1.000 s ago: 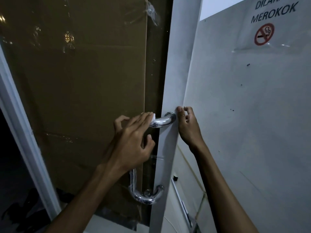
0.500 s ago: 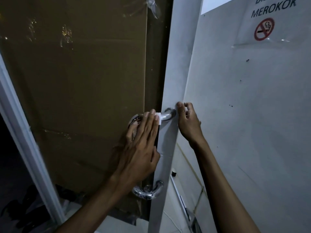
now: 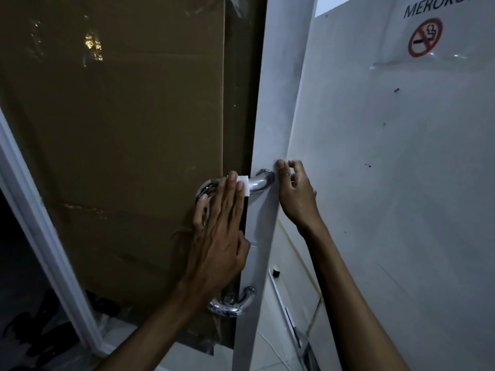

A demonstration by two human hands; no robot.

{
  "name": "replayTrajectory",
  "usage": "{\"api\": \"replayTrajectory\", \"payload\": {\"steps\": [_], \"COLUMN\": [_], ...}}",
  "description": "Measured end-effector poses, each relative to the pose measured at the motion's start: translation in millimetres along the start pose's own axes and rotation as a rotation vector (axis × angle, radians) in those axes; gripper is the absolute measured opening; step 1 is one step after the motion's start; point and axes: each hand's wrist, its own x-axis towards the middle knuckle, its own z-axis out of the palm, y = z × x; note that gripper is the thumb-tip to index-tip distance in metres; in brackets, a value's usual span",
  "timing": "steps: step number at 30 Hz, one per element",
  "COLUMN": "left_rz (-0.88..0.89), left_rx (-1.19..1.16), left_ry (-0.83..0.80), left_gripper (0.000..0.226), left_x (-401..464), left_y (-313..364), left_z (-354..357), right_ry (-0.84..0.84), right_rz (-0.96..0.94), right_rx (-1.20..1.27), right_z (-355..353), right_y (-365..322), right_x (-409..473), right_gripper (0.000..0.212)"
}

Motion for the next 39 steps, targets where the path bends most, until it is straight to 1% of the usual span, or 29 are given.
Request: {"api": "replayTrajectory", "payload": {"steps": [3,5,8,11,15,19,23,25,27,30,32,34,35,37,39], "left_rz": [-0.045,-0.032,-0.020,-0.029,0.035,0.086,0.133,0.125,0.072,-0.011,0.052,0.131,0.144,0.120,0.049], "left_rx": [0.012,0.057,0.079,0.065,0.102,0.217,0.264,0.245,0.184,0.108,0.084,0.105,0.119,0.119,0.091], "left_ry": [-0.021,-0.038,-0.022,-0.016,-0.036,-0.041,-0.057,-0.063,-0.039,-0.004,-0.007,-0.023,-0.029,-0.037,-0.017], "left_gripper": [0.101,0.097,0.096,0.091,0.089,0.088,0.087,0.091,0.093,0.087,0.085,0.085,0.086,0.089,0.090], "left_x": [2.3,2.3,10.3,13.1,1.1,17.4,18.5,9.0,4.7,12.2,15.3,11.5,7.3,-0.9,-3.5], "left_y": [1.3,3.8,4.1,4.6,4.6,7.1,9.7,2.5,-7.2,-11.4,-4.6,3.6,4.8,2.5,-2.4], "left_z": [0.6,-0.2,-5.6,-10.1,-9.1,-12.4,-14.2,-15.4,-16.1,-19.0,-17.3,-12.8,-11.6,-10.2,-11.6], "right_ry": [0.003,-0.006,-0.009,-0.011,-0.004,0.017,-0.015,-0.025,-0.017,0.006,0.025,0.022,0.010,-0.019,-0.027], "right_rz": [-0.002,0.001,-0.001,-0.010,-0.015,-0.019,-0.013,-0.003,-0.008,-0.019,-0.024,-0.022,-0.017,-0.016,-0.025], "right_rx": [0.012,0.020,0.034,0.042,0.054,0.060,0.066,0.085,0.094,0.079,0.072,0.080,0.087,0.108,0.119], "right_z": [1.8,4.0,6.6,7.7,10.5,14.6,13.5,11.6,12.8,17.3,18.8,17.7,16.5,12.5,11.8], "right_y": [2.3,1.6,0.9,2.7,5.1,5.2,8.7,9.5,10.3,11.4,11.2,12.3,12.5,13.9,14.3], "right_x": [1.2,0.9,0.3,0.0,-0.7,-1.5,0.5,0.4,0.0,-0.8,-1.3,-0.2,0.3,0.6,0.4], "right_gripper": [0.051,0.055,0.066,0.067,0.070,0.067,0.071,0.066,0.061,0.051,0.045,0.048,0.050,0.046,0.043]}}
